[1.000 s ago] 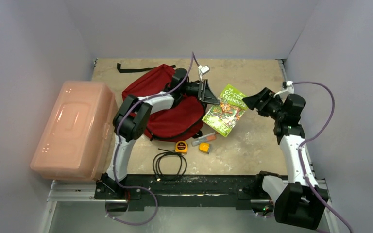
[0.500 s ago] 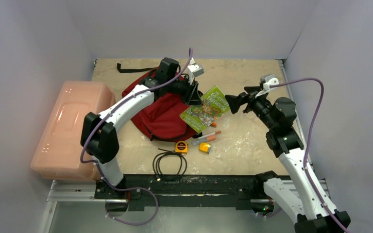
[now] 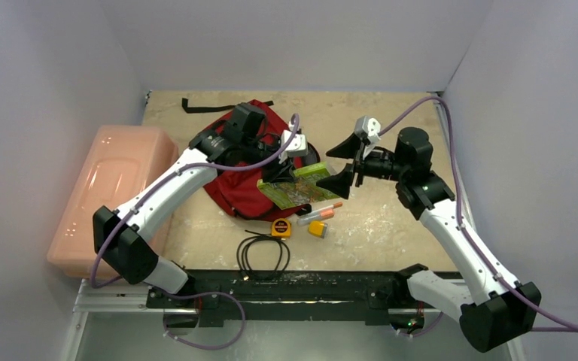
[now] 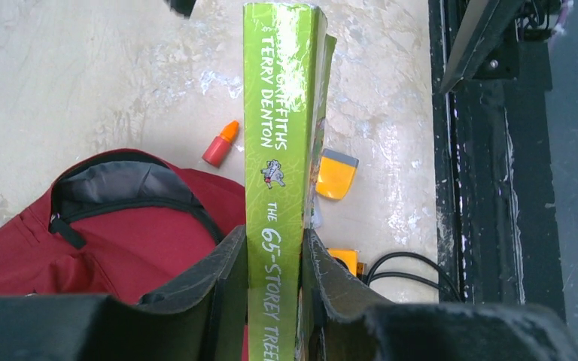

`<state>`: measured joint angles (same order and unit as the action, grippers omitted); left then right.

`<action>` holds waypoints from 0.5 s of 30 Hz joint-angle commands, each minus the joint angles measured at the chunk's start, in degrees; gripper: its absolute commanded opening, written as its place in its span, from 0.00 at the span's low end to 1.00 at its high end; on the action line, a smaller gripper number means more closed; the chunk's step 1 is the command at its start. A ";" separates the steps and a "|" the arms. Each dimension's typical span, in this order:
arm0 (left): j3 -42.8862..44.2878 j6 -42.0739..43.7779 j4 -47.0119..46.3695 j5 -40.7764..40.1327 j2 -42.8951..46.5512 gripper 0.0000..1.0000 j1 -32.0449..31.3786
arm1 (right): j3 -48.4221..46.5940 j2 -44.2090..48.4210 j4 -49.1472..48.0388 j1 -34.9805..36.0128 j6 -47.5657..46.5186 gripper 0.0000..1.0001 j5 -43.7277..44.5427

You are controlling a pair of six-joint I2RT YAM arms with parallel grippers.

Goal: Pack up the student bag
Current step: Pick up the book from the center of the board.

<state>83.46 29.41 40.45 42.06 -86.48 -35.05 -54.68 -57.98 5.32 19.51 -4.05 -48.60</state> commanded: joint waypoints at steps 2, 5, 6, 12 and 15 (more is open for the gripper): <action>-0.38 7.58 1.11 1.25 4.66 0.00 -1.91 | -0.34 -1.04 0.53 1.49 1.33 0.97 -9.03; 0.33 8.63 2.53 0.80 5.31 0.00 -2.54 | 0.32 -2.14 2.59 2.00 0.98 0.89 -5.56; 0.38 8.83 2.66 0.87 5.66 0.00 -2.60 | 0.47 -2.47 3.31 2.12 1.02 0.86 -5.65; 1.55 9.97 5.03 0.39 6.86 0.00 -2.86 | 1.63 -3.72 5.97 4.75 2.23 0.74 -3.86; 2.38 10.26 6.18 -0.07 6.97 0.00 -3.11 | 0.91 -4.86 9.19 6.58 1.75 0.57 -1.93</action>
<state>82.63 37.28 46.37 40.73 -82.48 -37.71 -53.32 -62.06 10.44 24.03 -2.57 -52.88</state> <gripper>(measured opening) 0.253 0.644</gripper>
